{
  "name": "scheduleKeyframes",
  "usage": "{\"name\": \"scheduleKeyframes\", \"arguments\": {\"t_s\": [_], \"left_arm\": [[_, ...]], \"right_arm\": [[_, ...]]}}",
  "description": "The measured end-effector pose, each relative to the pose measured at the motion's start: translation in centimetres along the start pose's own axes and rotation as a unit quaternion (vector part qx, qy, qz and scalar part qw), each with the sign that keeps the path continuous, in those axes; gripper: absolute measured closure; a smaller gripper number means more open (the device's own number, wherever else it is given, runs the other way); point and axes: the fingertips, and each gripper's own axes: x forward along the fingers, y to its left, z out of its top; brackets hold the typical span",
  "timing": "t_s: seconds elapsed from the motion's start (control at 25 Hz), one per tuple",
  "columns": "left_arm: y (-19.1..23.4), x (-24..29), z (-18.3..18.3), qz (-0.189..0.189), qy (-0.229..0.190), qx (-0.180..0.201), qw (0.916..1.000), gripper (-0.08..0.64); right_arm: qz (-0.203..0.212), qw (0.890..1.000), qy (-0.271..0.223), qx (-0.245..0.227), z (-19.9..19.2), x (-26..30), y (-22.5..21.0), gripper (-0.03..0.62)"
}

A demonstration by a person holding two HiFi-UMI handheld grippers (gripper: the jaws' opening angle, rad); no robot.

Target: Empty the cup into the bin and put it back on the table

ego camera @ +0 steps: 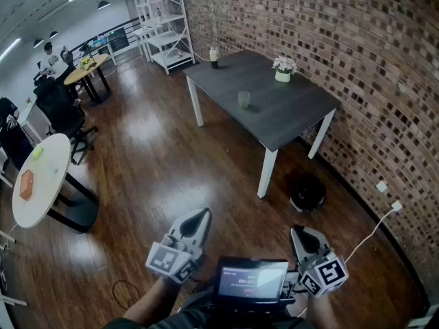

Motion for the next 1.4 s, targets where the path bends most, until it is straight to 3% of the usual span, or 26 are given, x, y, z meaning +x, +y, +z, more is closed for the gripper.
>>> {"name": "scheduleKeyframes", "arguments": {"t_s": [0.52, 0.92, 1.08, 1.4], "left_arm": [[11.3, 2.6, -0.1, -0.004, 0.008, -0.029, 0.9995, 0.558], [16.1, 9.5, -1.3, 0.015, 0.013, -0.036, 0.9992, 0.558], [17.4, 13.4, -0.5, 0.02, 0.008, -0.028, 0.9994, 0.558], [18.7, 20.0, 1.3, -0.011, 0.0, 0.022, 0.9997, 0.558]], "right_arm": [[-0.031, 0.999, 0.007, -0.01, 2.1, 11.7, -0.2, 0.592], [-0.015, 1.0, 0.014, -0.009, 3.0, 18.7, -5.5, 0.592], [-0.003, 1.0, 0.006, -0.008, 4.3, 21.6, -8.4, 0.592], [0.019, 1.0, -0.002, -0.01, 6.2, 26.0, -12.6, 0.592]]}}
